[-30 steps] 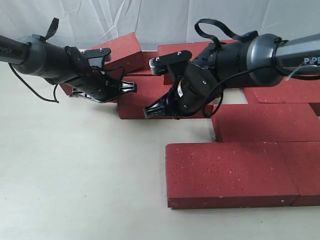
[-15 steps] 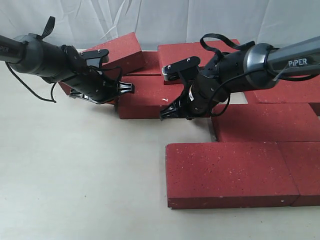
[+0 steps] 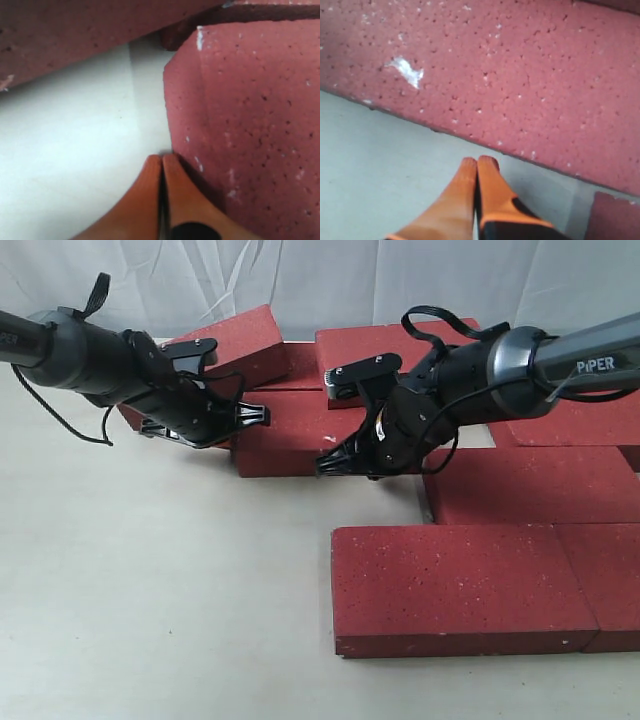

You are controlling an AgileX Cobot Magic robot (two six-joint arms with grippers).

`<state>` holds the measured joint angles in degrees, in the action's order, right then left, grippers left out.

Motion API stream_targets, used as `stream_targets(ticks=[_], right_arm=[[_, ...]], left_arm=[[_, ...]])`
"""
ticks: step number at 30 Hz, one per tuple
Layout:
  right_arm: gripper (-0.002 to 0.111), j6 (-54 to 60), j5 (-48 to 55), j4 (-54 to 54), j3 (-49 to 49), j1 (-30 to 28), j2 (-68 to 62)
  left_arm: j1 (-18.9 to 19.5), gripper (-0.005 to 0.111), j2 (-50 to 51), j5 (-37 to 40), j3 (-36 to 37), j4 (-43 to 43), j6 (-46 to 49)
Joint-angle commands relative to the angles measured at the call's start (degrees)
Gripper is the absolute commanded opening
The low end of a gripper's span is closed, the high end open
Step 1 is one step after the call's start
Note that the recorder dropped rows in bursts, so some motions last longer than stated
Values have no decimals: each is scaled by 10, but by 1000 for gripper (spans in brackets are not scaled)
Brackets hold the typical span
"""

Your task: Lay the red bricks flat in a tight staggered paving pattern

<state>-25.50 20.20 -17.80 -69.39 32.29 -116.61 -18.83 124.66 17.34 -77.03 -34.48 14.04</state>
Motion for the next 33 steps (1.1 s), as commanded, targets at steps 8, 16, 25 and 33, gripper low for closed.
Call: stream_targets(ticks=[8, 16, 25, 33], right_arm=[[-1, 28, -11, 44, 0, 20, -2], [-1, 28, -9, 42, 0, 20, -2], [-1, 28, -15, 41, 0, 20, -2], [-1, 28, -14, 38, 0, 20, -2]], left_arm=[[-37, 0, 0, -25, -19, -48, -1], [-48, 0, 13, -45, -25, -69, -1], [-64, 0, 32, -31, -64, -78, -1], [-81, 0, 46, -27, -84, -83, -1]])
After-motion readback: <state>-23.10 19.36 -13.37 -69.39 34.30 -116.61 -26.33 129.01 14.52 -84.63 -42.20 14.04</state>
